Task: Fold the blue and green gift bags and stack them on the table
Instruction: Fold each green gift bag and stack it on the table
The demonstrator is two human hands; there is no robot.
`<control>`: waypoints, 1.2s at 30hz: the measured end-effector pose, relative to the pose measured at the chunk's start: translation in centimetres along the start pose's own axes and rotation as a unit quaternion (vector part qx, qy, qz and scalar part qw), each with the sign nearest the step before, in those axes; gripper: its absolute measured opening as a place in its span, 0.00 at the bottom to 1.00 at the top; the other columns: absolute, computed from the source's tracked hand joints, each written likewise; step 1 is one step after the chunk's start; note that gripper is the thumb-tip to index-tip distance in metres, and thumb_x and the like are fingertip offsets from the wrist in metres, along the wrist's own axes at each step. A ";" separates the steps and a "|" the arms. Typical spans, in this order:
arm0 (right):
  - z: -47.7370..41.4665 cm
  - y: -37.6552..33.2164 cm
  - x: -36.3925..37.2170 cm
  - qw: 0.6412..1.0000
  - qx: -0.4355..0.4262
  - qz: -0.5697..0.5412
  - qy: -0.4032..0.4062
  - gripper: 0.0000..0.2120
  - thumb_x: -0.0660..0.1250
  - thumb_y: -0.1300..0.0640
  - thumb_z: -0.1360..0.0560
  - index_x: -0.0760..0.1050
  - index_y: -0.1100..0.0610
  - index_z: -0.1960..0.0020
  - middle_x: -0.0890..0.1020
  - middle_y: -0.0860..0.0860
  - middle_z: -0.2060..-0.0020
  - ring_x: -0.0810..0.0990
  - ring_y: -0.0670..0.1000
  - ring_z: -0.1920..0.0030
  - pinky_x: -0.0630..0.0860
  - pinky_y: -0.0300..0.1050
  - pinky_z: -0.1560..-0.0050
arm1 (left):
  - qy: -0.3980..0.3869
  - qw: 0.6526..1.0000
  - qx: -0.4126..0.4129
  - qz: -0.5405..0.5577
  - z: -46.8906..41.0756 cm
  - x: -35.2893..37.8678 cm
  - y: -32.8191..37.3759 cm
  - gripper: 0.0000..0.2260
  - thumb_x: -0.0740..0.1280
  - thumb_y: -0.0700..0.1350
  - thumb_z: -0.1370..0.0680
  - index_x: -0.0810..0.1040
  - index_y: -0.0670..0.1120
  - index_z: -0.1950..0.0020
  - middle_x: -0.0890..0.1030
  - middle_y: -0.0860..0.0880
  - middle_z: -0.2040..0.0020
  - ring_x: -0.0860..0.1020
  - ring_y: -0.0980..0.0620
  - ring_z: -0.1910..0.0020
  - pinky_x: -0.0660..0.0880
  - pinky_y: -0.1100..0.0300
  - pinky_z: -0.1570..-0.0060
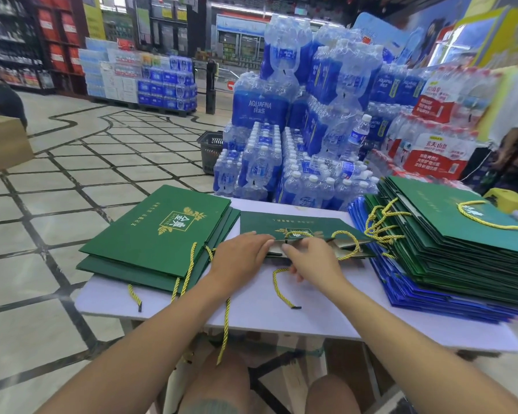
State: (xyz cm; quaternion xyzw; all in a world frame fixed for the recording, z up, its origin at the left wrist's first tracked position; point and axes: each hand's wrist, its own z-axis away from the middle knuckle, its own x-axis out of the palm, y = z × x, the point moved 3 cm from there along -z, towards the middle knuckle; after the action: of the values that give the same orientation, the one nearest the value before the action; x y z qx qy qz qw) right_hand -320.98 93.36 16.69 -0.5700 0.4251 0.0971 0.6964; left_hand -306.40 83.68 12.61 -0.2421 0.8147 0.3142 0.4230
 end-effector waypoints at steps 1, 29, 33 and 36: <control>-0.3 0.0 0.5 0.997 0.019 -0.070 0.010 0.11 0.67 0.51 0.21 0.80 0.56 0.58 0.83 0.50 0.73 0.78 0.47 0.77 0.74 0.41 0.67 | 0.000 1.000 0.000 -0.001 0.0 0.0 0.0 0.26 0.43 0.62 0.16 0.80 0.60 0.37 0.85 0.59 0.43 0.78 0.56 0.32 0.81 0.52 0.50; -12.9 -1.9 -6.2 0.976 -0.058 0.041 -0.207 0.09 0.69 0.55 0.19 0.81 0.60 0.47 0.79 0.50 0.63 0.69 0.47 0.69 0.70 0.41 0.67 | -0.058 0.993 0.102 -0.007 -0.1 0.5 -0.2 0.18 0.62 0.63 0.21 0.79 0.60 0.34 0.78 0.60 0.35 0.74 0.56 0.34 0.75 0.57 0.43; -15.7 0.4 -4.2 0.988 -0.002 0.012 -0.156 0.08 0.68 0.56 0.18 0.80 0.57 0.55 0.79 0.50 0.63 0.67 0.47 0.69 0.66 0.41 0.69 | -0.060 0.993 0.105 -0.016 -0.2 0.8 -0.5 0.20 0.61 0.67 0.22 0.78 0.62 0.34 0.76 0.61 0.34 0.72 0.57 0.32 0.75 0.56 0.40; -16.8 2.0 -3.3 0.990 0.028 -0.006 -0.139 0.07 0.68 0.58 0.19 0.81 0.57 0.55 0.79 0.51 0.61 0.66 0.48 0.67 0.65 0.42 0.68 | -0.061 0.993 0.099 -0.013 -0.1 0.8 -0.5 0.19 0.61 0.66 0.22 0.77 0.62 0.34 0.76 0.62 0.34 0.71 0.58 0.32 0.74 0.57 0.41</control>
State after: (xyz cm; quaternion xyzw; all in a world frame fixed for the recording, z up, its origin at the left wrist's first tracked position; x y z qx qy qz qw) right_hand -332.30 80.46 17.77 -0.5338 0.3230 0.1590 0.7652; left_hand -306.60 83.15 11.85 -0.1900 0.8113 0.2408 0.4977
